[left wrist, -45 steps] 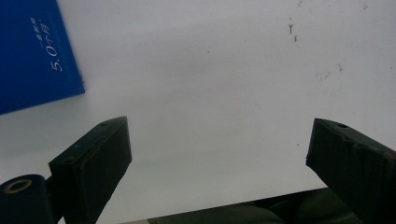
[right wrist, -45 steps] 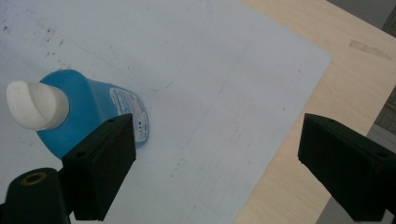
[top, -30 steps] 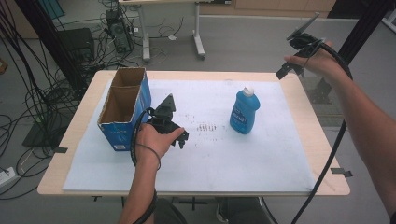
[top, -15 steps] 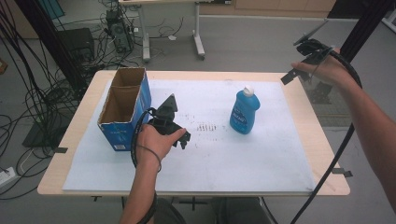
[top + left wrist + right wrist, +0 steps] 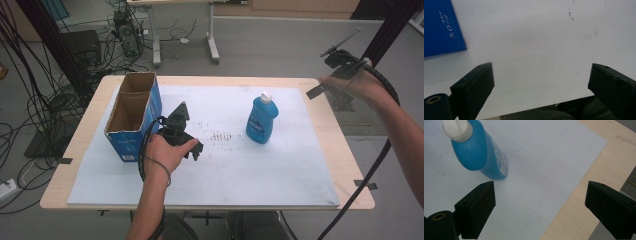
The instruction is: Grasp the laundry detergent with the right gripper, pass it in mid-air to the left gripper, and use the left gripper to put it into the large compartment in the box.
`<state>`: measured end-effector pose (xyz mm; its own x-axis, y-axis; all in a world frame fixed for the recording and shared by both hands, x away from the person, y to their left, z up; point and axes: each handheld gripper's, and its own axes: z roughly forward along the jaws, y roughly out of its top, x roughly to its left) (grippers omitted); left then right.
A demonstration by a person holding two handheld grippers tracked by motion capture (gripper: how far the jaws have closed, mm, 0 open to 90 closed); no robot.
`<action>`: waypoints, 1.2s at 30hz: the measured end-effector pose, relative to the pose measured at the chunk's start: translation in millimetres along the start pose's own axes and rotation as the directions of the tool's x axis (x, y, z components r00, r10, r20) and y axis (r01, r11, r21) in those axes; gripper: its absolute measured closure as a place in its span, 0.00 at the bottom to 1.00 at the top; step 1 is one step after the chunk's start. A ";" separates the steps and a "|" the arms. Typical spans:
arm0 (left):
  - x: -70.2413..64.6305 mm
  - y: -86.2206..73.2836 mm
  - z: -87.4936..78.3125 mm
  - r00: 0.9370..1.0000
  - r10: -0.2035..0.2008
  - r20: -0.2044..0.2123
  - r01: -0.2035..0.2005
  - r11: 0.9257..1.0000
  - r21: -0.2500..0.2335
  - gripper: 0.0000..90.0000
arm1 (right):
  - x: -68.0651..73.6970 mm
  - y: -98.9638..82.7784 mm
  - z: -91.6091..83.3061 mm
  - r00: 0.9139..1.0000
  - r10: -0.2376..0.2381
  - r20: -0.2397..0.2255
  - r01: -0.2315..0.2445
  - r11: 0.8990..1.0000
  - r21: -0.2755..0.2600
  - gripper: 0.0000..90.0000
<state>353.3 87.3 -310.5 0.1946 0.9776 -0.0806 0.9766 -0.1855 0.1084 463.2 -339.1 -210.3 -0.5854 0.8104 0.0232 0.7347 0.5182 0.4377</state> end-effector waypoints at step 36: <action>-1.9 -5.0 4.2 1.000 0.014 0.014 -0.014 1.000 -0.020 0.08 | 17.9 -81.4 28.4 0.995 -0.030 -0.092 0.017 0.990 -0.141 0.06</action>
<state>348.4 86.0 -315.0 0.2099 0.9733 -0.0928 0.9718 -0.1973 0.1291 402.7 -359.1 -271.0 -0.6361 0.7661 0.0924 0.6693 0.4882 0.5601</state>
